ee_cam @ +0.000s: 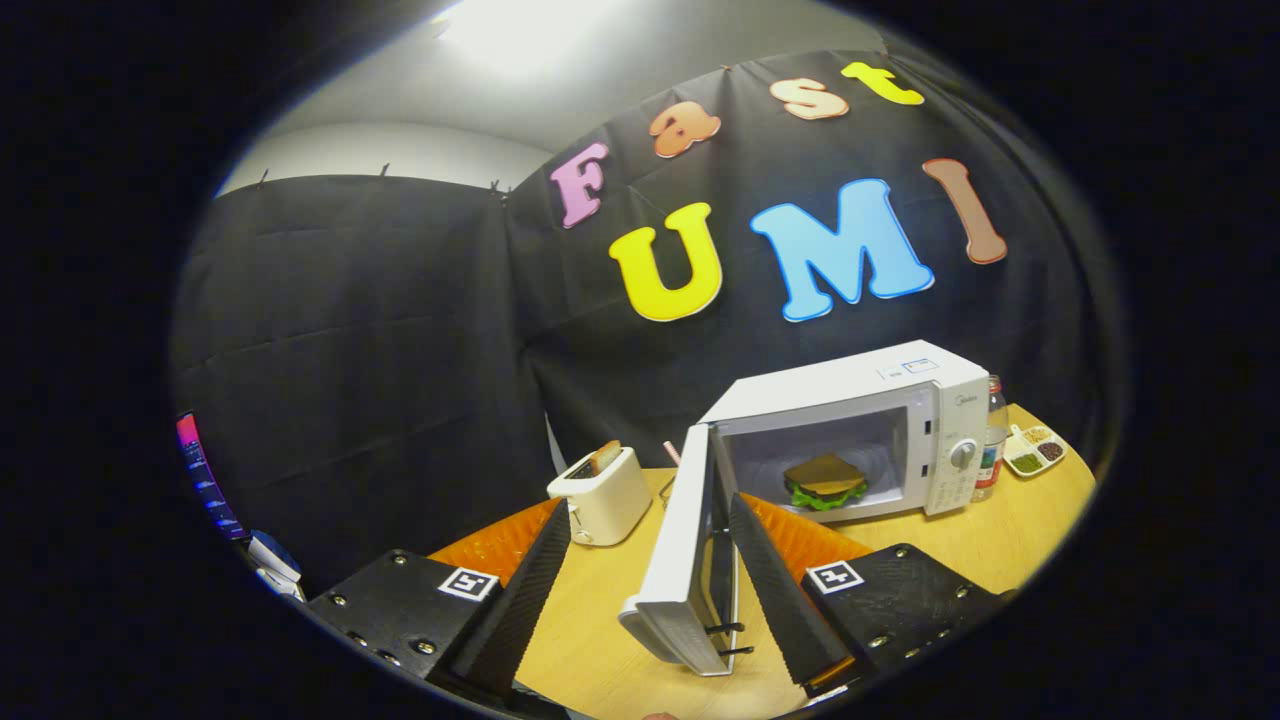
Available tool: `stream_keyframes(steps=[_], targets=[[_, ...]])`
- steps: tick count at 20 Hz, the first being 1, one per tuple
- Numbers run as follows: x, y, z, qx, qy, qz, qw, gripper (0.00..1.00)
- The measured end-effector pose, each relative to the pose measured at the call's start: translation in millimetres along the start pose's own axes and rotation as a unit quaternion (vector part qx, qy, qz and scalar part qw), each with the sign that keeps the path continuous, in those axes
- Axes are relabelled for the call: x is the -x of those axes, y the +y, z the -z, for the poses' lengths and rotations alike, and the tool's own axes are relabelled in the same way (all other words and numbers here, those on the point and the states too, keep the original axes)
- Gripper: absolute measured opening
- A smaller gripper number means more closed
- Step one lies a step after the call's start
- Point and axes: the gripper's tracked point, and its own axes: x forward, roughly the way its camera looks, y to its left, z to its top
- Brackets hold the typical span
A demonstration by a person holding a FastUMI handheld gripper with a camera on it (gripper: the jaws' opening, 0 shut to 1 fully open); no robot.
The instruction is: Open the microwave, put the food inside, and close the microwave door.
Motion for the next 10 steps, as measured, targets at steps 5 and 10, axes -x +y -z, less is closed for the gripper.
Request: stream_keyframes(steps=[5, 10], targets=[[-9, 52, 19, 0.024, 0.014, -0.067, 0.997, 0.97], [-18, 77, 60, 0.030, 0.062, -0.107, 0.992, 0.97]])
